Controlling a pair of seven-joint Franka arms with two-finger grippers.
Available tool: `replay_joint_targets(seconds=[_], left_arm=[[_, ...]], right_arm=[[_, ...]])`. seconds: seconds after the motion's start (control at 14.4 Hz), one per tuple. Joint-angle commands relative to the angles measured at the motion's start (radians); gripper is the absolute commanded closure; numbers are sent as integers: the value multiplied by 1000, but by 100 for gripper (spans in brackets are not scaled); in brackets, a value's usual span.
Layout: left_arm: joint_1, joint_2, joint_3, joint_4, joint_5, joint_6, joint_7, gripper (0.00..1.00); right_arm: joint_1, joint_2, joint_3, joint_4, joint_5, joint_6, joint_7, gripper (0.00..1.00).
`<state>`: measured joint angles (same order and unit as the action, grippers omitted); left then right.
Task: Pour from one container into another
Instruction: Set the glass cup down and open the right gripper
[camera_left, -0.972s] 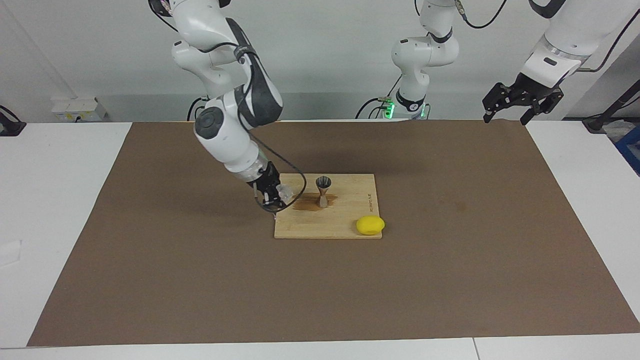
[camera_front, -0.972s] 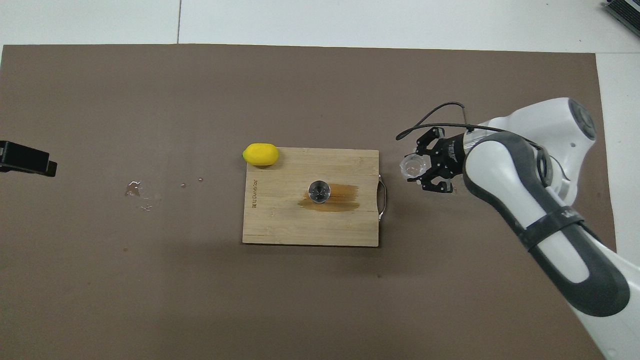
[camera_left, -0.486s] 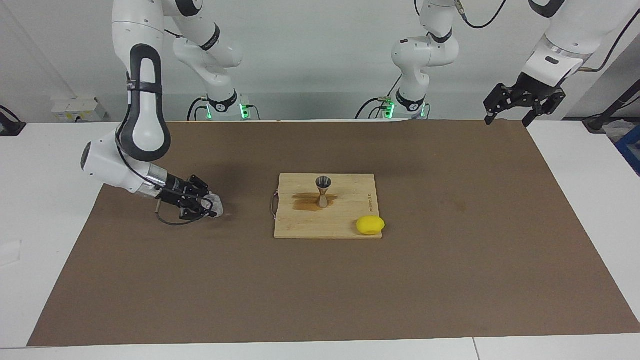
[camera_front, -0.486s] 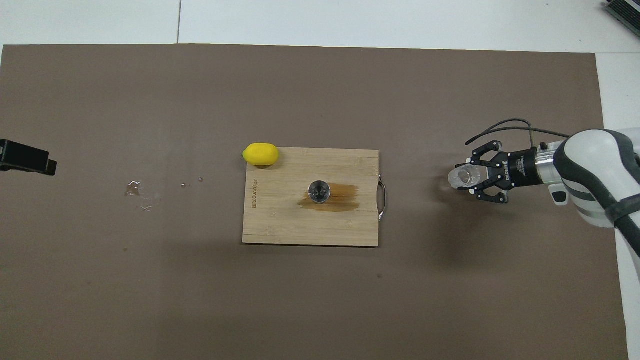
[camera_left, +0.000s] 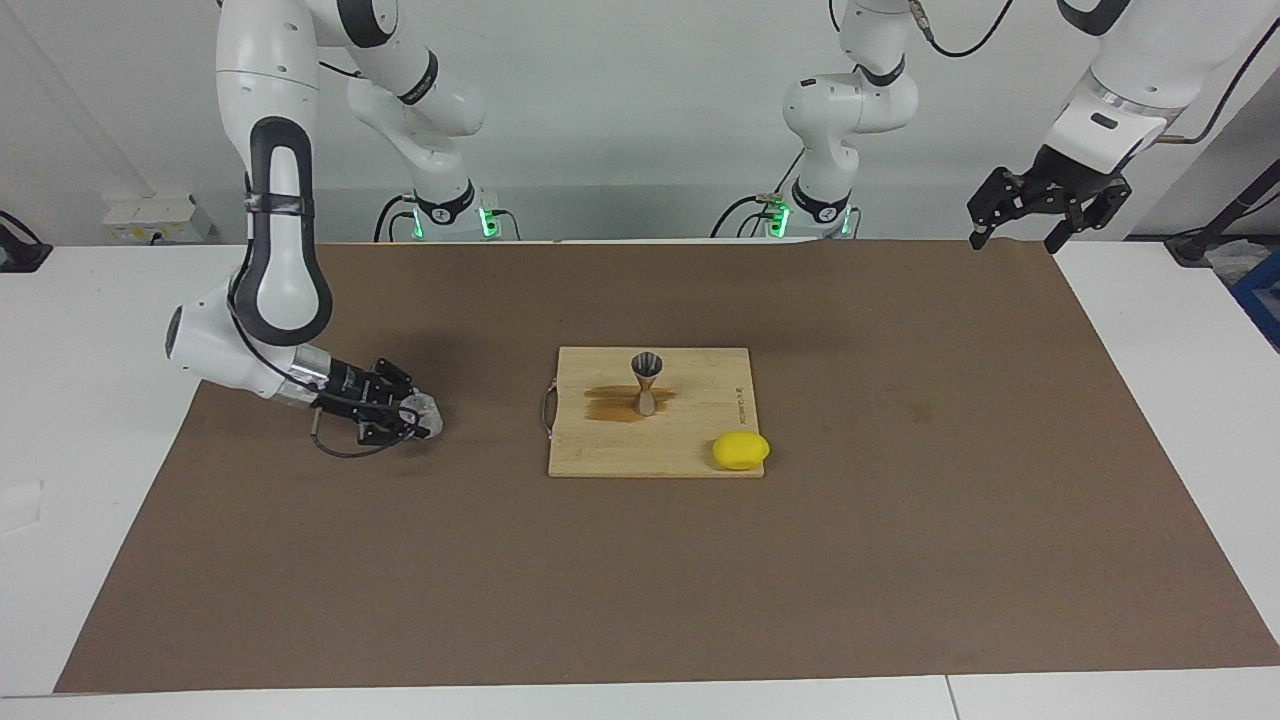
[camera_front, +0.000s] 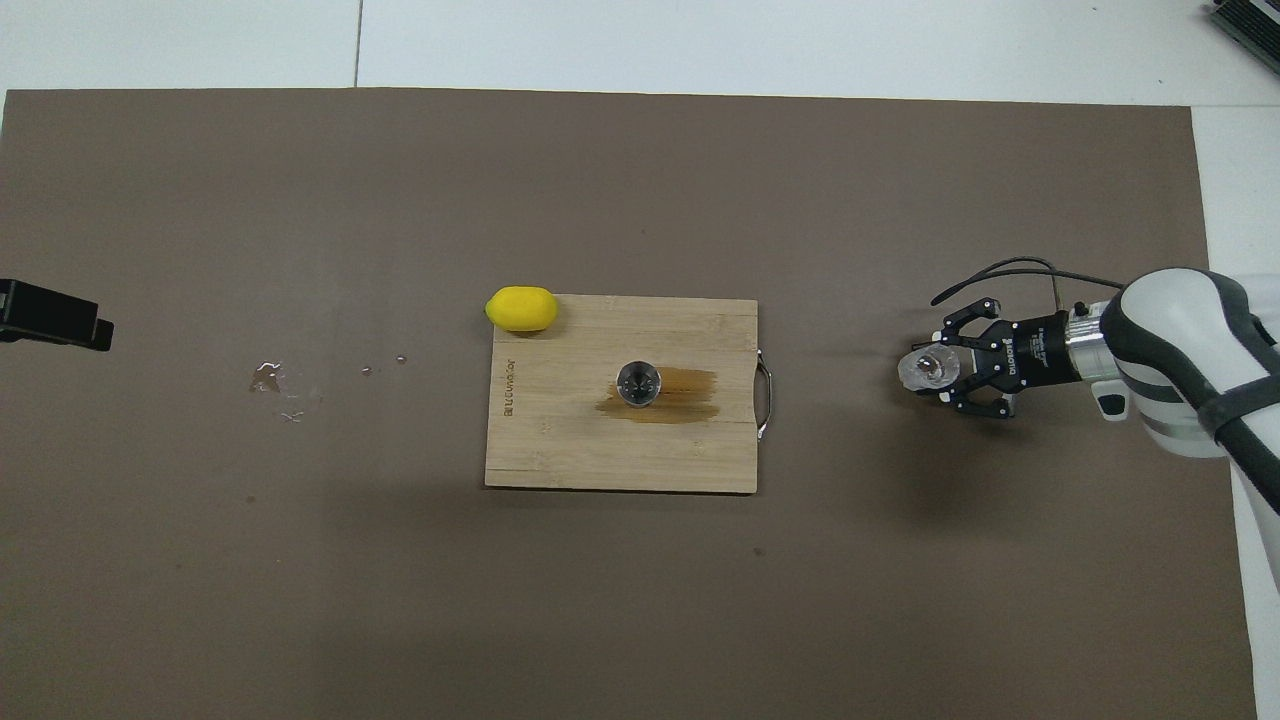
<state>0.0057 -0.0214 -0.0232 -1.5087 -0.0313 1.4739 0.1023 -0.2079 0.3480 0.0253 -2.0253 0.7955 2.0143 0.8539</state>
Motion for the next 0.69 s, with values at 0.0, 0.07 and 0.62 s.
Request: replay_joint_targets(seconds=[0.0, 0.07, 0.62], left_arm=[[7, -20, -7, -19, 16, 16, -13, 0], [4, -18, -7, -21, 17, 16, -13, 0], [3, -18, -7, -19, 17, 17, -13, 0]], right_arm=[[-13, -30, 7, -52, 25, 32, -36, 1], [-13, -34, 5, -50, 22, 32, -32, 1], [5, -216, 8, -99, -155, 21, -35, 0]])
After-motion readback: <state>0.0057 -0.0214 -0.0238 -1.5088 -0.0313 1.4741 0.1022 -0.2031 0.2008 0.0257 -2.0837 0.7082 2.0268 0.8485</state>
